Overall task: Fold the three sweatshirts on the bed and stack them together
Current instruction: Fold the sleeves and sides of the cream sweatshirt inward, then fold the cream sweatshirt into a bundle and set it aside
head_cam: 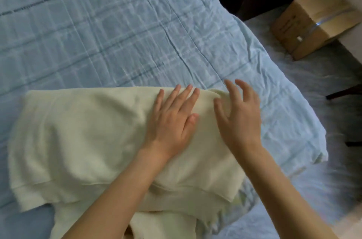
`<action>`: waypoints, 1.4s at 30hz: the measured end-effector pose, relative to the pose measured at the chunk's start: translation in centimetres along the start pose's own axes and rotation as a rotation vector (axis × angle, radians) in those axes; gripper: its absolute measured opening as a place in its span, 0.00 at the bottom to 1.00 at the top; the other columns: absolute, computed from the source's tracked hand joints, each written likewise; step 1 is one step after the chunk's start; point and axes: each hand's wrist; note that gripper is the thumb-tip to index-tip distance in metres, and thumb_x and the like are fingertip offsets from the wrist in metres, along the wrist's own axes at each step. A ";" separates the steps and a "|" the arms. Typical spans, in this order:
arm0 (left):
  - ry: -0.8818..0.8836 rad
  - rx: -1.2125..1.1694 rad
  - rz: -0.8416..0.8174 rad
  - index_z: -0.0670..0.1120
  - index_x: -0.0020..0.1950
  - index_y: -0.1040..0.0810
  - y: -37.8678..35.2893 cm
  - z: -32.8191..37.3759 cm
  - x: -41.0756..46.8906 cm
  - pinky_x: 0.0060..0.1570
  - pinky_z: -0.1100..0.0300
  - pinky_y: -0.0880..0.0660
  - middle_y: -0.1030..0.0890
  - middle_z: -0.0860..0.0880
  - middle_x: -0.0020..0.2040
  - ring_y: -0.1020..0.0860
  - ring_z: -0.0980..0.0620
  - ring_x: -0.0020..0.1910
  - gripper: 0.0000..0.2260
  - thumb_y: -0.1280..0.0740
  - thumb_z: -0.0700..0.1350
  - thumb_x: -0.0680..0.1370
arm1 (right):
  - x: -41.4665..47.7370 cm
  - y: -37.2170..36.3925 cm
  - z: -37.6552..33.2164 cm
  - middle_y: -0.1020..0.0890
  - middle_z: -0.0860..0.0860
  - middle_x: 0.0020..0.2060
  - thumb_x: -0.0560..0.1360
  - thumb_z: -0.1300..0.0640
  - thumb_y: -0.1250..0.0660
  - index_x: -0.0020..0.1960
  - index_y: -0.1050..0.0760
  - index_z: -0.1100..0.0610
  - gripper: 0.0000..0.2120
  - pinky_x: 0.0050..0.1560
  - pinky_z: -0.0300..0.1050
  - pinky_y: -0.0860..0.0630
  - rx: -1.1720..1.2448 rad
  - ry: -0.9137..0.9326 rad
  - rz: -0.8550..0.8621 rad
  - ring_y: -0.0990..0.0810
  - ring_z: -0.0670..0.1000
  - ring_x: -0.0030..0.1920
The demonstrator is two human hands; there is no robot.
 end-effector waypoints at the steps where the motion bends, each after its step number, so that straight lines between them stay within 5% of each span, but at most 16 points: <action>1: 0.027 0.019 0.067 0.49 0.77 0.36 0.7 -1.2 -0.5 0.75 0.42 0.48 0.34 0.48 0.77 0.37 0.47 0.77 0.25 0.50 0.54 0.82 | -0.6 -0.5 -2.1 0.28 0.58 0.71 0.81 0.48 0.40 0.73 0.29 0.56 0.23 0.74 0.56 0.39 -0.031 0.108 0.039 0.33 0.61 0.73; 4: 0.159 0.194 0.123 0.49 0.78 0.38 2.8 -6.9 -3.7 0.75 0.42 0.51 0.35 0.48 0.77 0.39 0.46 0.77 0.24 0.52 0.55 0.83 | -2.7 -3.4 -6.1 0.36 0.50 0.78 0.83 0.43 0.50 0.79 0.38 0.47 0.25 0.78 0.59 0.49 -0.105 0.301 -0.118 0.43 0.56 0.80; 8: 0.268 0.254 -0.021 0.46 0.77 0.35 2.6 -13.6 -7.7 0.75 0.44 0.50 0.33 0.46 0.76 0.34 0.42 0.74 0.26 0.49 0.52 0.80 | -3.7 -6.9 -3.2 0.39 0.49 0.79 0.81 0.42 0.48 0.80 0.44 0.43 0.27 0.78 0.62 0.50 -0.302 0.373 -0.358 0.45 0.58 0.80; 15: 0.274 0.234 -0.097 0.44 0.78 0.38 3.8 -13.4 -8.1 0.76 0.46 0.50 0.35 0.44 0.77 0.37 0.43 0.76 0.28 0.53 0.54 0.80 | -4.3 -6.1 -5.3 0.39 0.51 0.79 0.82 0.44 0.45 0.81 0.45 0.45 0.28 0.78 0.61 0.54 -0.342 0.298 -0.354 0.48 0.58 0.80; 20: 0.180 0.283 0.073 0.48 0.78 0.38 5.0 -13.3 -15.6 0.76 0.45 0.54 0.36 0.49 0.78 0.41 0.45 0.77 0.24 0.50 0.55 0.83 | -13.6 -5.0 -9.7 0.36 0.51 0.78 0.81 0.45 0.47 0.79 0.39 0.48 0.26 0.77 0.60 0.50 -0.123 0.277 -0.221 0.43 0.57 0.79; 24: 0.258 0.256 -0.211 0.48 0.80 0.44 4.5 -14.5 -22.6 0.76 0.43 0.54 0.47 0.48 0.81 0.50 0.46 0.80 0.27 0.53 0.56 0.82 | -19.7 -5.9 -8.4 0.47 0.47 0.81 0.85 0.45 0.50 0.81 0.50 0.44 0.26 0.79 0.54 0.59 -0.314 0.306 -0.483 0.52 0.54 0.81; 26: 0.238 0.164 -0.194 0.48 0.80 0.42 4.7 -14.8 -22.7 0.76 0.44 0.53 0.46 0.47 0.81 0.49 0.45 0.80 0.27 0.49 0.55 0.81 | -20.4 -6.4 -8.1 0.45 0.49 0.81 0.85 0.47 0.47 0.81 0.45 0.47 0.25 0.79 0.54 0.57 -0.304 0.290 -0.490 0.50 0.55 0.81; 29: 0.289 -0.113 0.024 0.43 0.75 0.32 6.1 -13.2 -24.2 0.74 0.48 0.44 0.36 0.42 0.77 0.39 0.41 0.76 0.25 0.41 0.49 0.79 | -22.8 -4.9 -8.5 0.31 0.55 0.75 0.82 0.53 0.39 0.74 0.30 0.53 0.21 0.76 0.54 0.42 -0.067 0.122 -0.276 0.37 0.58 0.75; 32: 0.591 -0.464 0.250 0.43 0.72 0.31 6.2 -9.7 -30.2 0.71 0.49 0.37 0.33 0.41 0.69 0.35 0.41 0.70 0.26 0.36 0.53 0.76 | -28.2 -2.7 -8.2 0.30 0.57 0.69 0.77 0.47 0.40 0.69 0.25 0.51 0.22 0.69 0.50 0.40 0.009 -0.130 -0.165 0.33 0.60 0.68; 34: 0.780 -0.798 0.153 0.52 0.71 0.34 6.0 -7.5 -33.7 0.68 0.49 0.32 0.32 0.50 0.65 0.32 0.47 0.68 0.26 0.33 0.55 0.75 | -31.2 -1.8 -7.9 0.33 0.56 0.71 0.77 0.42 0.42 0.69 0.25 0.48 0.24 0.67 0.43 0.44 0.029 -0.272 -0.214 0.36 0.61 0.68; 36: 0.808 -1.032 -0.019 0.60 0.73 0.39 5.2 -6.2 -35.8 0.63 0.59 0.30 0.29 0.60 0.64 0.29 0.57 0.65 0.28 0.31 0.54 0.76 | -32.4 -1.8 -8.1 0.37 0.53 0.74 0.79 0.43 0.38 0.69 0.25 0.45 0.20 0.69 0.42 0.44 0.127 -0.358 -0.217 0.38 0.58 0.70; 39: 0.695 -1.068 -0.110 0.61 0.77 0.44 4.3 -5.9 -37.8 0.53 0.78 0.32 0.31 0.68 0.67 0.30 0.76 0.59 0.38 0.26 0.52 0.73 | -33.4 -1.3 -8.8 0.39 0.51 0.72 0.78 0.54 0.31 0.66 0.24 0.44 0.17 0.72 0.50 0.34 0.353 -0.388 -0.202 0.35 0.47 0.70; 42: 0.743 -1.074 -0.051 0.61 0.74 0.37 5.0 -5.9 -39.3 0.44 0.77 0.27 0.24 0.70 0.56 0.23 0.73 0.51 0.36 0.24 0.52 0.71 | -34.4 0.7 -9.2 0.29 0.50 0.65 0.74 0.47 0.28 0.63 0.23 0.40 0.18 0.63 0.44 0.26 0.390 -0.404 -0.201 0.28 0.37 0.61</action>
Point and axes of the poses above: each hand's wrist, its own x-axis towards the middle knuckle, its own y-axis out of the back of the hand, z = x × y
